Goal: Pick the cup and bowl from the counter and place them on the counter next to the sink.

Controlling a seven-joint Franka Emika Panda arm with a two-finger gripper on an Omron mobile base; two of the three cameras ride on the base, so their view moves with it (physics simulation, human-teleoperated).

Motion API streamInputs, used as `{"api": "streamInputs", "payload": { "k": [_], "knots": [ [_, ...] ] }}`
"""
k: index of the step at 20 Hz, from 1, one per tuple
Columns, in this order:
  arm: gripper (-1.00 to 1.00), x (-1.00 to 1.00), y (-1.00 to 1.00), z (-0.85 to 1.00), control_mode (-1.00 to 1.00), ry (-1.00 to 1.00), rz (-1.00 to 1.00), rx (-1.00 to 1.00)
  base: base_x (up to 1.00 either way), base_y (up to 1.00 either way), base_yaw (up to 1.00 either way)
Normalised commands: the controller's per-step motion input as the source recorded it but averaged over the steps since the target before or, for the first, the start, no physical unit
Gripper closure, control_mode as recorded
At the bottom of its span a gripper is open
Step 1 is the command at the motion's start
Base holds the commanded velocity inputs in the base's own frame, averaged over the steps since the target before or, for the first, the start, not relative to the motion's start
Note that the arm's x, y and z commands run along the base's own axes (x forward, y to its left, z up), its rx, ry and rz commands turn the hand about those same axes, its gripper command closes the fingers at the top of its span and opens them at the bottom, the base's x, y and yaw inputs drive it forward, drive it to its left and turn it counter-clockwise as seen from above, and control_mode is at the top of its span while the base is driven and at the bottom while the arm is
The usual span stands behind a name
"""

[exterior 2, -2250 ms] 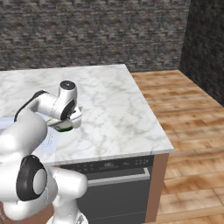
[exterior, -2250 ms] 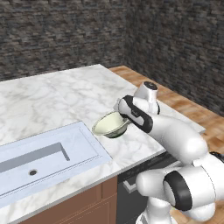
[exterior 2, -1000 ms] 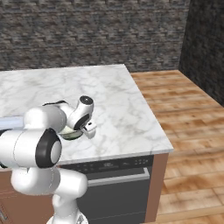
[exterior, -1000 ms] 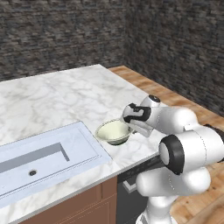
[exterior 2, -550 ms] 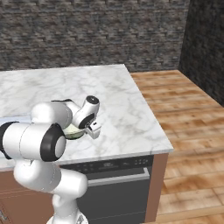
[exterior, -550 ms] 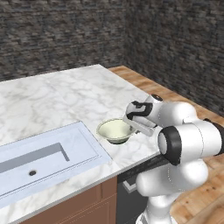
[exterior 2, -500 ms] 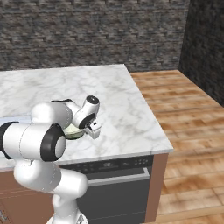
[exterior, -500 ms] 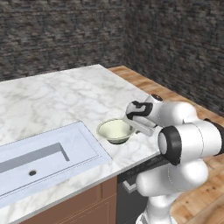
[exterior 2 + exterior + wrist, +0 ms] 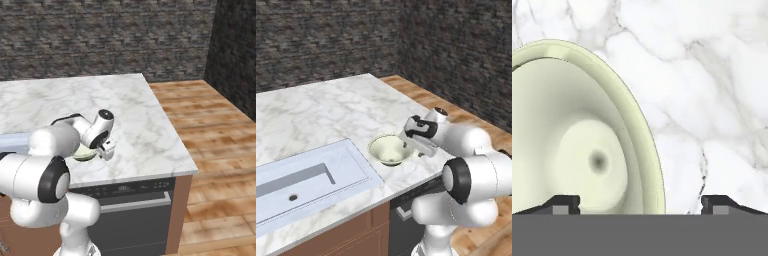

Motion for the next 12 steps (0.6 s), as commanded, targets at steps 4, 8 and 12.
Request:
{"api": "streamInputs", "payload": {
  "k": [4, 8, 12],
  "knots": [
    [-1.00, -0.85, -0.24, 0.34, -1.00, -0.17, -0.02, 0.03, 0.00, 0.00, 0.00],
    [-1.00, -0.87, -0.51, 0.43, -1.00, -0.21, 0.00, 0.01, 0.00, 0.00, 0.00],
    [-1.00, -0.51, -0.20, 0.63, -1.00, 0.02, 0.08, -0.03, 0.00, 0.00, 0.00]
  ]
}}
